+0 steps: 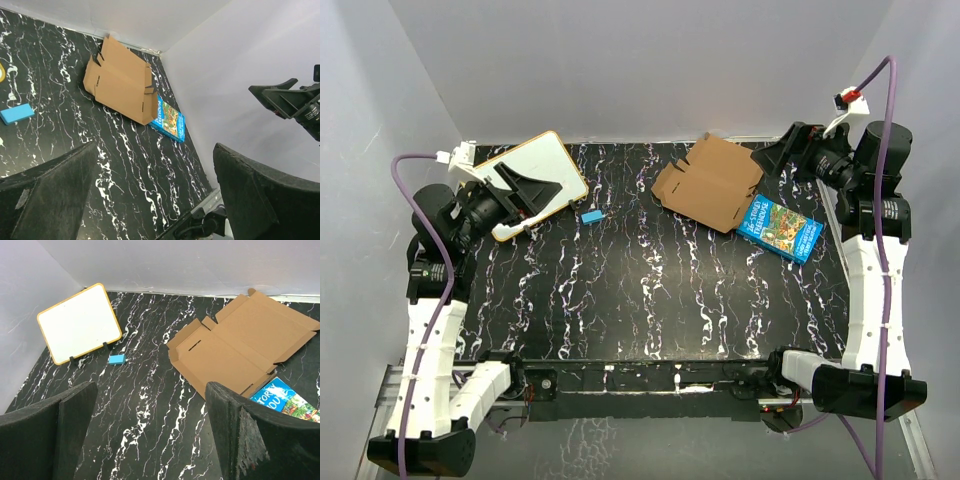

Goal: Fold the paper box

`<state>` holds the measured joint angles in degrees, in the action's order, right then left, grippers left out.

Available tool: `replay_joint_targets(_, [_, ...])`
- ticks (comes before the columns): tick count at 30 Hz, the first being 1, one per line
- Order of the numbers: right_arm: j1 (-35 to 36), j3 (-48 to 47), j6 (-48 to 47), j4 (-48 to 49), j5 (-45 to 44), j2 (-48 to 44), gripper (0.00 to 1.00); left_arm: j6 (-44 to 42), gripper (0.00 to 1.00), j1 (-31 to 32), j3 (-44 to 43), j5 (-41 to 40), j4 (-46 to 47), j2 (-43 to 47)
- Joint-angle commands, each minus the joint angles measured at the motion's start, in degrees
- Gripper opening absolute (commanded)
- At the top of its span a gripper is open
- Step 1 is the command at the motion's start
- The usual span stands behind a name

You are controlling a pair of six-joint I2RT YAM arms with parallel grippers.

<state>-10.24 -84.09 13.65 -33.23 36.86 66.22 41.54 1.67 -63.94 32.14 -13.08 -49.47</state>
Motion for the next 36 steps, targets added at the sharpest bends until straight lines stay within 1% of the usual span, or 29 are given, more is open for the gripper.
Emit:
replay_joint_targets(1, [-0.2, 0.0, -0.1, 1.7, 1.5, -1.7, 0.99, 2.8, 0.97, 0.2, 2.5, 2.8, 5.0, 1.8])
replay_joint_targets(4, [-0.2, 0.8, -1.0, 1.9, 2.5, -1.9, 0.99, 4.0, 0.97, 0.2, 3.7, 3.3, 6.2, 1.9])
replay_joint_targets(6, [-0.2, 2.3, -3.0, 2.9, 5.4, -2.3, 0.98, 5.0, 0.97, 0.2, 4.7, 4.1, 7.4, 2.0])
replay_joint_targets(9, [-0.2, 6.0, -10.3, 5.1, 16.1, -2.7, 0.98, 7.4, 0.97, 0.2, 7.2, 5.3, 10.0, 1.9])
replay_joint_targets(10, [-0.2, 7.2, -11.0, 5.5, 18.0, -2.8, 0.98, 8.3, 0.97, 0.2, 8.2, 5.9, 10.9, 2.0])
replay_joint_targets(15, [-0.1, 12.4, -13.4, 5.8, 19.5, -2.8, 0.99, 12.3, 0.97, 0.2, 13.1, 7.2, 14.5, 3.1])
replay_joint_targets(20, [-0.1, 18.0, -15.1, 7.0, 23.7, -0.8, 0.98, 16.6, 0.97, 0.2, 19.1, 7.6, 19.9, 5.2])
replay_joint_targets(24, [-0.1, 21.2, -16.0, 7.7, 22.6, 1.8, 0.98, 18.9, 0.97, 0.2, 22.7, 8.0, 23.6, 5.6])
replay_joint_targets(29, [-0.6, 21.4, -19.4, 6.0, 18.1, 5.5, 0.98, 20.4, 0.97, 0.2, 25.6, 8.0, 25.4, 5.9])
replay_joint_targets(33, [-2.7, 21.1, -19.4, 5.9, 15.7, 7.4, 0.98, 20.9, 0.97, 0.2, 26.9, 7.6, 26.1, 6.7])
replay_joint_targets(36, [-4.8, 20.8, -18.6, 6.0, 15.6, 8.5, 0.98, 20.9, 0.97, 0.2, 27.5, 7.7, 26.3, 7.2])
